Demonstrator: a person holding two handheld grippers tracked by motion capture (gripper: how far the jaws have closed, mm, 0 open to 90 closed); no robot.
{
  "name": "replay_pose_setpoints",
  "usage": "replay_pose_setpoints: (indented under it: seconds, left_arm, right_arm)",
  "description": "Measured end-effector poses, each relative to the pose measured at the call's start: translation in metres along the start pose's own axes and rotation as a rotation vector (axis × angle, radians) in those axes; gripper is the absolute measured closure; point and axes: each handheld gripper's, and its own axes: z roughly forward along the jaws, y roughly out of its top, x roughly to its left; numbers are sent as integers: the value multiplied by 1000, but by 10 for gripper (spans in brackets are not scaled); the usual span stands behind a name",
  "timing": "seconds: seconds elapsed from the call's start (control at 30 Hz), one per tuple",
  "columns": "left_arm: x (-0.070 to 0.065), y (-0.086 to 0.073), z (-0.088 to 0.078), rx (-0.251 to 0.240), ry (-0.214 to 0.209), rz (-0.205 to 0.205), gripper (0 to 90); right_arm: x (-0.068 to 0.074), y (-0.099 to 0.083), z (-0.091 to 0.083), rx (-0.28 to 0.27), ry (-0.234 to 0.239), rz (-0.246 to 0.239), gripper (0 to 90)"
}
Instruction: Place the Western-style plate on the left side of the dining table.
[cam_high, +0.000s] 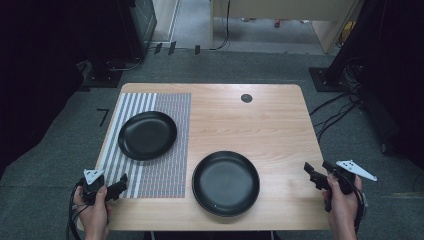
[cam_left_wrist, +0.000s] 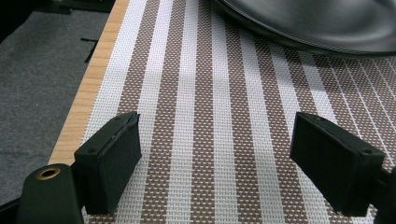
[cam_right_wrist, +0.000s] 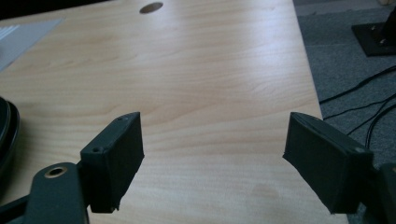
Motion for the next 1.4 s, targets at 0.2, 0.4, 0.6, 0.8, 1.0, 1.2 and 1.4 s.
replay_pose_setpoints:
  seconds: [0.2, 0.4, 0.6, 0.8, 1.0, 1.2, 1.4]
  left_arm:
    - [-1, -1, 1, 3, -7, 4, 157]
    - [-1, -1, 1, 9, -12, 8, 139]
    - [-3, -2, 3, 26, -16, 24, 137]
    - [-4, -3, 4, 26, -12, 37, 134]
    - [-5, -4, 5, 25, -4, 48, 131]
    - [-7, -4, 5, 29, 9, 66, 131]
    - [-9, -5, 6, 31, 19, 81, 127]
  right_arm:
    - [-4, -7, 1, 38, -17, -15, 148]
    - [-4, -11, 5, 70, -8, -14, 142]
    - [-2, -15, 11, 103, -3, -21, 144]
    - [0, -19, 15, 130, -14, -41, 144]
    - [2, -22, 19, 160, -14, -55, 144]
    - [5, -24, 22, 170, -26, -72, 143]
    - [11, -25, 23, 173, -53, -106, 139]
